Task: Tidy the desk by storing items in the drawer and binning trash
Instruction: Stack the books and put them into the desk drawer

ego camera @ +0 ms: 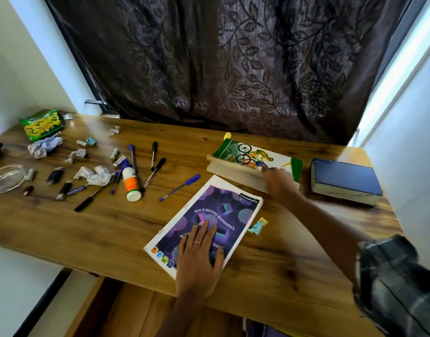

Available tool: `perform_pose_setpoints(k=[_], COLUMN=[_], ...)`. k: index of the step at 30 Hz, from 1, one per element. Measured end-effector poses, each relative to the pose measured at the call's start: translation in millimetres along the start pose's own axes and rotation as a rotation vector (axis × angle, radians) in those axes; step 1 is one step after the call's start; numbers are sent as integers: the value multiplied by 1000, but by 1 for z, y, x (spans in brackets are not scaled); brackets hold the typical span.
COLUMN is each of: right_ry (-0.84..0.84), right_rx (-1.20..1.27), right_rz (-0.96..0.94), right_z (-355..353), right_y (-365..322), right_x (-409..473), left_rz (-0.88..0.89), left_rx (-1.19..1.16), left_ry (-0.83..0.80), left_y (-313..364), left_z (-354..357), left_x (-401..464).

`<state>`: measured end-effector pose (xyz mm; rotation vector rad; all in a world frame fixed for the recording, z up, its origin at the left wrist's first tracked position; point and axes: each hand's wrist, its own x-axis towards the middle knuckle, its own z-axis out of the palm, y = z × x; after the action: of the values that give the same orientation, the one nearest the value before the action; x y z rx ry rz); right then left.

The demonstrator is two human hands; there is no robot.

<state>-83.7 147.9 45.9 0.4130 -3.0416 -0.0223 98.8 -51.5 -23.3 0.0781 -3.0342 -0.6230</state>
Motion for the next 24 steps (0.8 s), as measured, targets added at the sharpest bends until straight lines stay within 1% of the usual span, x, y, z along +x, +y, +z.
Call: perform_pose_setpoints(k=[3, 7, 10, 13, 15, 16, 18, 19, 20, 21, 22, 23, 24], right_ry=[116, 340, 566, 747, 846, 892, 954, 971, 985, 999, 1012, 1020, 1020], right_rx=[112, 221, 265, 281, 278, 265, 199, 151, 99, 49, 0, -41, -70], right_rz=[116, 145, 71, -37, -96, -135, -216, -250, -289, -336, -387, -433, -469], right_z=[-17, -44, -70, -101, -125, -136, -155, -162, -168, -172, -176, -178, -179], right_y=[18, 37, 46, 49, 50, 50, 52, 53, 54, 55, 56, 57, 56], right_x=[6, 4, -4, -15, -26, -32, -43, -50, -57, -63, -69, -73, -78], left_rz=[-1, 5, -7, -21, -22, -89, -306, -412, -465, -490, -468, -411, -336], left_rx=[-21, -36, -88, -225, -408, -601, -1057, -1233, -1277, -1269, -1291, -1343, -1370], left_ry=[0, 0, 17, 68, 109, 142, 161, 193, 253, 328, 424, 503, 549], left_y=[0, -1, 0, -2, 1, 2, 8, 7, 4, 1, -1, 0, 1], left_z=[1, 1, 2, 2, -3, -9, -33, -47, -61, -78, -96, -115, -133], left_x=[0, -1, -1, -4, -5, -4, 7, 17, 29, 38, 47, 54, 58])
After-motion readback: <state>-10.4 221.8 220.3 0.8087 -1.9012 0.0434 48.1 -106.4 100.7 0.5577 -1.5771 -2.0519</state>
